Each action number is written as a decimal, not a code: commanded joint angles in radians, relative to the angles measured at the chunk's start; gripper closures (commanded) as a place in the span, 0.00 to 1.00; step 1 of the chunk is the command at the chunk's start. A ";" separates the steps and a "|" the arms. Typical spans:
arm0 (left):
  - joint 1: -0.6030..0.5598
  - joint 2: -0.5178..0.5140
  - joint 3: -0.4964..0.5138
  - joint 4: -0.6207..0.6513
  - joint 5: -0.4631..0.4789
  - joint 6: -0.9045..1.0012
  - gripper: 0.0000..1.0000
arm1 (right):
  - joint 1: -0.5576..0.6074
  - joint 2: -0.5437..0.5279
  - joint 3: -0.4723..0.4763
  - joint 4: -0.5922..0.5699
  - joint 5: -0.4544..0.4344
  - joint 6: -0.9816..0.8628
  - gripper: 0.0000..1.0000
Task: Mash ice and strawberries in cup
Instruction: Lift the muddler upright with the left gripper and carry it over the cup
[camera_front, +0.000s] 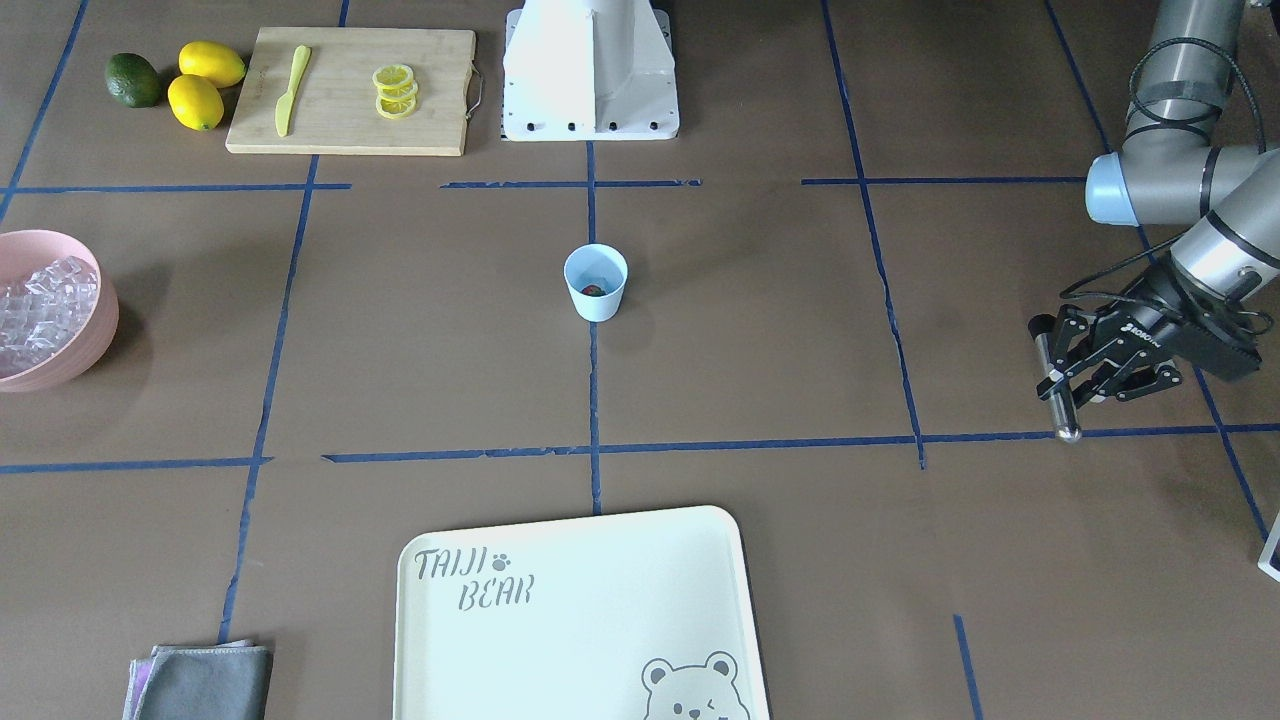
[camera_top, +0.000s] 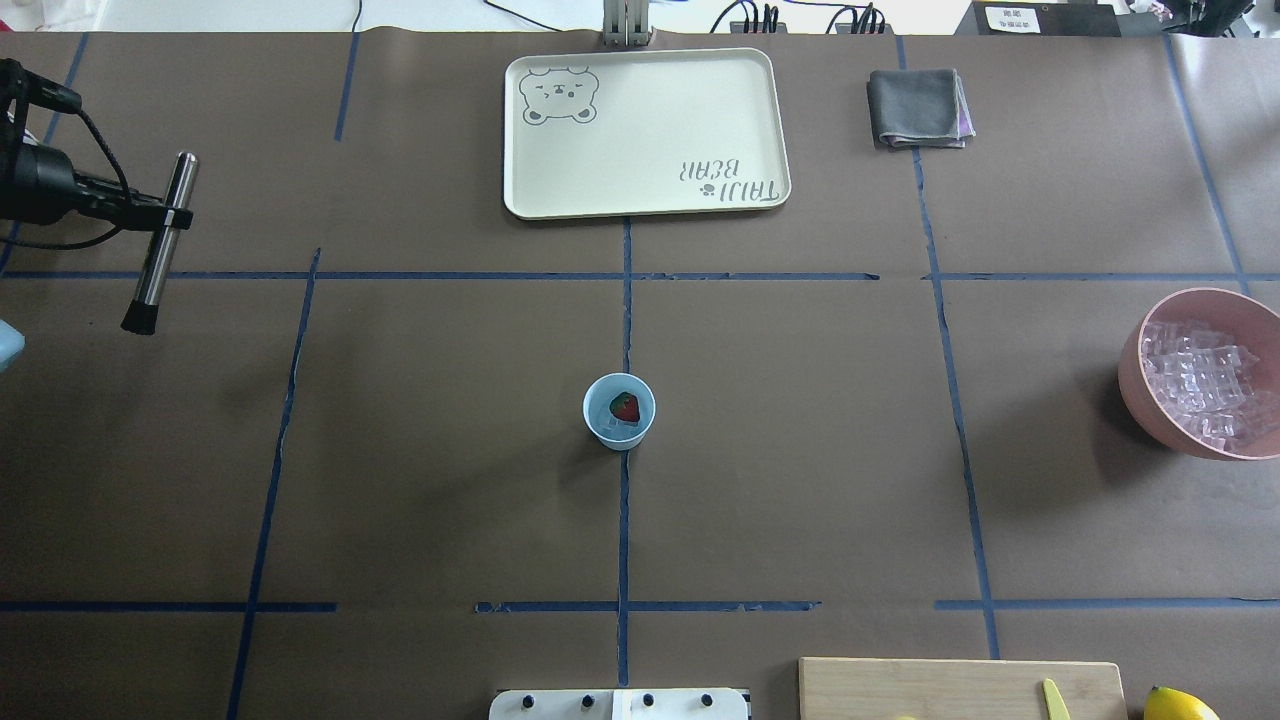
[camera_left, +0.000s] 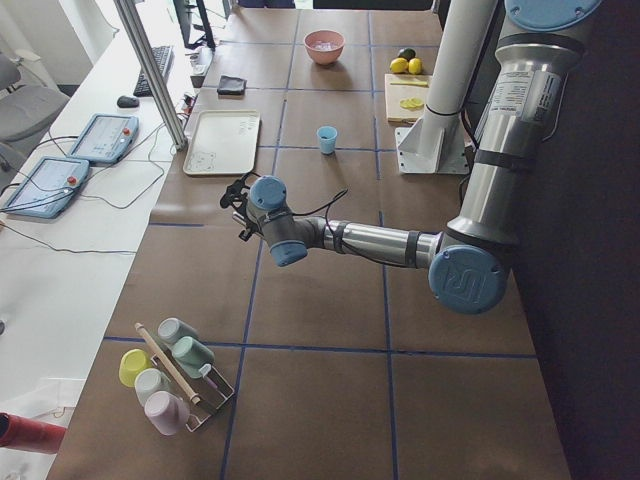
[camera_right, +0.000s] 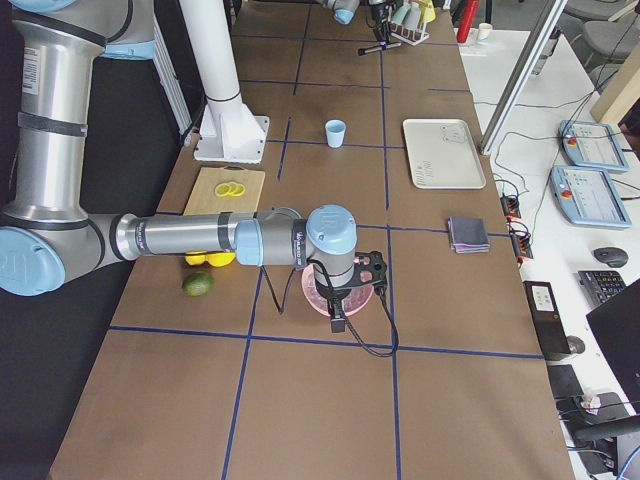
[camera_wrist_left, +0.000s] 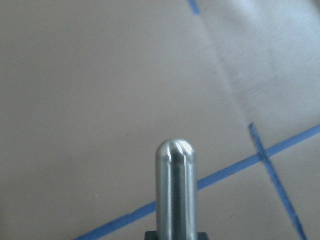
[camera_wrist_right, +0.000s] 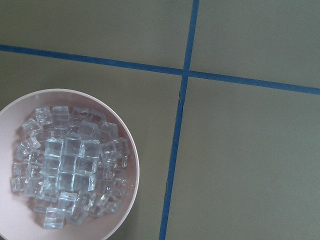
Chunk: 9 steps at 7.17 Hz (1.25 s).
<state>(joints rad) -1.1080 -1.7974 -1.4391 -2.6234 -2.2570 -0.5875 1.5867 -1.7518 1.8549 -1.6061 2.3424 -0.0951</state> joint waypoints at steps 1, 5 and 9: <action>0.008 -0.104 -0.036 -0.078 -0.001 -0.111 1.00 | -0.001 -0.005 0.001 0.000 0.000 0.002 0.01; 0.224 -0.311 -0.073 -0.225 0.033 -0.144 1.00 | -0.001 -0.005 0.004 0.000 0.000 0.005 0.01; 0.439 -0.436 -0.075 -0.443 0.306 -0.103 1.00 | -0.001 -0.005 0.006 0.000 0.002 0.006 0.01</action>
<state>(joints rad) -0.6910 -2.1937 -1.5096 -3.0362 -1.9817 -0.7160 1.5866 -1.7564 1.8616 -1.6069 2.3438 -0.0890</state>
